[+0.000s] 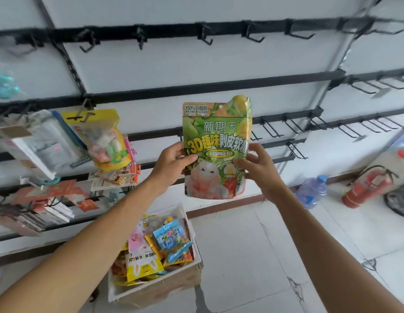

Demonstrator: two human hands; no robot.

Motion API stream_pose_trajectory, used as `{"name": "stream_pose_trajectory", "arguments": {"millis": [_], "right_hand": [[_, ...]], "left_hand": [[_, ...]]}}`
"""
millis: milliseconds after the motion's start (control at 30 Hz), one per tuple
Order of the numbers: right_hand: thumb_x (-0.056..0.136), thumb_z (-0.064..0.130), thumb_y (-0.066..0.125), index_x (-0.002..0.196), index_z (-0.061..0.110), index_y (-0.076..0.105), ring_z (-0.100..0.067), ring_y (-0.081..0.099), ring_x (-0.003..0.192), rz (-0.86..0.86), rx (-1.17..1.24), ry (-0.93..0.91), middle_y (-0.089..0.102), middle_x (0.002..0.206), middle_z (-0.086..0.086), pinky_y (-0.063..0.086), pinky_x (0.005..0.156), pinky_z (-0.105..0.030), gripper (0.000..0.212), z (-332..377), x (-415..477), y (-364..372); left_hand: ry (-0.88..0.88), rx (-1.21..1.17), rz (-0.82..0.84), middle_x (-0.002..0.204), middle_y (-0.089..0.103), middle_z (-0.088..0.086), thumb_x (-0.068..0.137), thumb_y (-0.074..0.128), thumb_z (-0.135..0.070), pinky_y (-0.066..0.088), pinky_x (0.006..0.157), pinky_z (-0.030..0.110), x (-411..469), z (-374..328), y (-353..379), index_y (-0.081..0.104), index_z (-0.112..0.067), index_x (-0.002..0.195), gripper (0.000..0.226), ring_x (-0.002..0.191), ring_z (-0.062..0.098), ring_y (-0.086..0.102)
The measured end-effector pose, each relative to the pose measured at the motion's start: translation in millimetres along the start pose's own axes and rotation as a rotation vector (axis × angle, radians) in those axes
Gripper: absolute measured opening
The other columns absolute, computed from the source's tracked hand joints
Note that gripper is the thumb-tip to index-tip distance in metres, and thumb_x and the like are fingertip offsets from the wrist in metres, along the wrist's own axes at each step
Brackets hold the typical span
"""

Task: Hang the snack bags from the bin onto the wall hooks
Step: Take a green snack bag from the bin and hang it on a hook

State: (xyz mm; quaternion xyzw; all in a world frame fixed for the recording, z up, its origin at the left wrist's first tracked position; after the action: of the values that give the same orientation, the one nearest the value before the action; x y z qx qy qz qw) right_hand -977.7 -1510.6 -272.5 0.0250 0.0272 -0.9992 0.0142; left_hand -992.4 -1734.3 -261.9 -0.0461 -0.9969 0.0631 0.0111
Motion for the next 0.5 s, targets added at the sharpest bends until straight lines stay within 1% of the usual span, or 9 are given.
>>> {"name": "stream_pose_trajectory", "arguments": {"millis": [100,167,200,267,333,400,433,467,500], "right_hand": [[0.089,0.010,0.066,0.115,0.009,0.051,-0.021,0.071,0.084,-0.049,0.014,-0.056,0.073,0.101,-0.008,0.057,0.069,-0.039,0.030,27.0,-1.0,-47.3],[0.090,0.012,0.065,0.113,0.007,0.051,-0.015,0.070,0.078,-0.078,0.055,-0.086,0.073,0.097,-0.006,0.055,0.063,-0.030,0.027,43.3,-1.2,-79.9],[0.090,0.013,0.065,0.113,0.007,0.051,-0.015,0.070,0.079,-0.099,0.087,-0.098,0.073,0.098,-0.006,0.054,0.063,-0.027,0.028,50.1,-0.5,-97.0],[0.090,0.013,0.066,0.117,0.006,0.050,-0.016,0.071,0.083,-0.157,0.125,-0.125,0.071,0.103,-0.011,0.055,0.066,-0.027,0.032,63.1,0.4,-134.0],[0.090,0.014,0.066,0.124,0.008,0.046,-0.013,0.069,0.082,-0.214,0.120,-0.159,0.066,0.110,-0.015,0.054,0.064,-0.023,0.041,76.8,1.9,-167.5],[0.089,0.017,0.068,0.133,0.012,0.041,-0.009,0.067,0.082,-0.282,0.054,-0.211,0.061,0.111,-0.009,0.053,0.061,-0.019,0.052,94.7,2.4,-198.2],[0.088,0.020,0.069,0.137,0.016,0.038,-0.009,0.066,0.084,-0.305,-0.001,-0.249,0.059,0.110,-0.004,0.054,0.060,-0.020,0.058,105.4,2.3,-210.8],[0.087,0.024,0.071,0.139,0.021,0.038,-0.011,0.065,0.088,-0.312,-0.068,-0.288,0.058,0.110,0.000,0.055,0.063,-0.022,0.061,115.4,2.9,-220.3],[0.086,0.029,0.071,0.139,0.024,0.039,-0.011,0.063,0.091,-0.307,-0.163,-0.326,0.056,0.113,0.001,0.055,0.068,-0.025,0.062,123.8,5.6,-228.0]], "left_hand": [[0.061,0.013,0.038,0.100,0.073,-0.004,0.092,0.063,-0.006,0.056,0.086,0.038,10.0,-31.1,43.1,0.068,-0.029,0.101,0.026,0.102,0.021,0.068],[0.088,0.032,0.062,0.100,0.073,-0.007,0.092,0.062,-0.006,0.056,0.085,0.035,14.8,-45.3,74.1,0.068,-0.030,0.101,0.027,0.103,0.019,0.067],[0.094,0.038,0.074,0.100,0.073,-0.007,0.092,0.062,-0.006,0.055,0.084,0.034,16.4,-51.1,89.8,0.067,-0.031,0.101,0.027,0.102,0.018,0.067],[0.096,0.047,0.092,0.100,0.072,-0.005,0.092,0.063,-0.005,0.055,0.083,0.034,20.7,-58.6,120.7,0.067,-0.028,0.101,0.026,0.100,0.017,0.067],[0.099,0.063,0.101,0.102,0.071,-0.002,0.091,0.064,-0.005,0.056,0.085,0.037,25.4,-62.9,148.1,0.067,-0.026,0.102,0.024,0.101,0.020,0.067],[0.098,0.084,0.103,0.102,0.071,-0.001,0.091,0.064,-0.005,0.056,0.087,0.039,29.5,-65.8,172.3,0.067,-0.023,0.103,0.021,0.102,0.023,0.067],[0.100,0.093,0.106,0.101,0.071,-0.001,0.091,0.064,-0.005,0.056,0.087,0.039,31.6,-66.7,183.6,0.067,-0.022,0.103,0.021,0.102,0.023,0.067],[0.101,0.102,0.111,0.101,0.071,0.000,0.091,0.064,-0.005,0.056,0.087,0.039,33.9,-66.8,194.0,0.067,-0.021,0.102,0.020,0.101,0.023,0.067],[0.098,0.111,0.119,0.100,0.071,0.000,0.091,0.064,-0.005,0.056,0.086,0.038,36.2,-66.9,204.0,0.068,-0.020,0.102,0.019,0.100,0.022,0.068]]}}
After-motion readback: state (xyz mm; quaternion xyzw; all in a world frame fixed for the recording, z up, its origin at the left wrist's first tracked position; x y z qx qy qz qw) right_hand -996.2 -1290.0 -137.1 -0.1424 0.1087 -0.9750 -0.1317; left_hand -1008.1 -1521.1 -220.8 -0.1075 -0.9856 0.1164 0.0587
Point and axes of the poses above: each hand's wrist, its own x-axis towards the middle knuckle, its own y-axis out of the palm, z = x × y, the point moved 10 cm from there along x, towards the middle knuckle
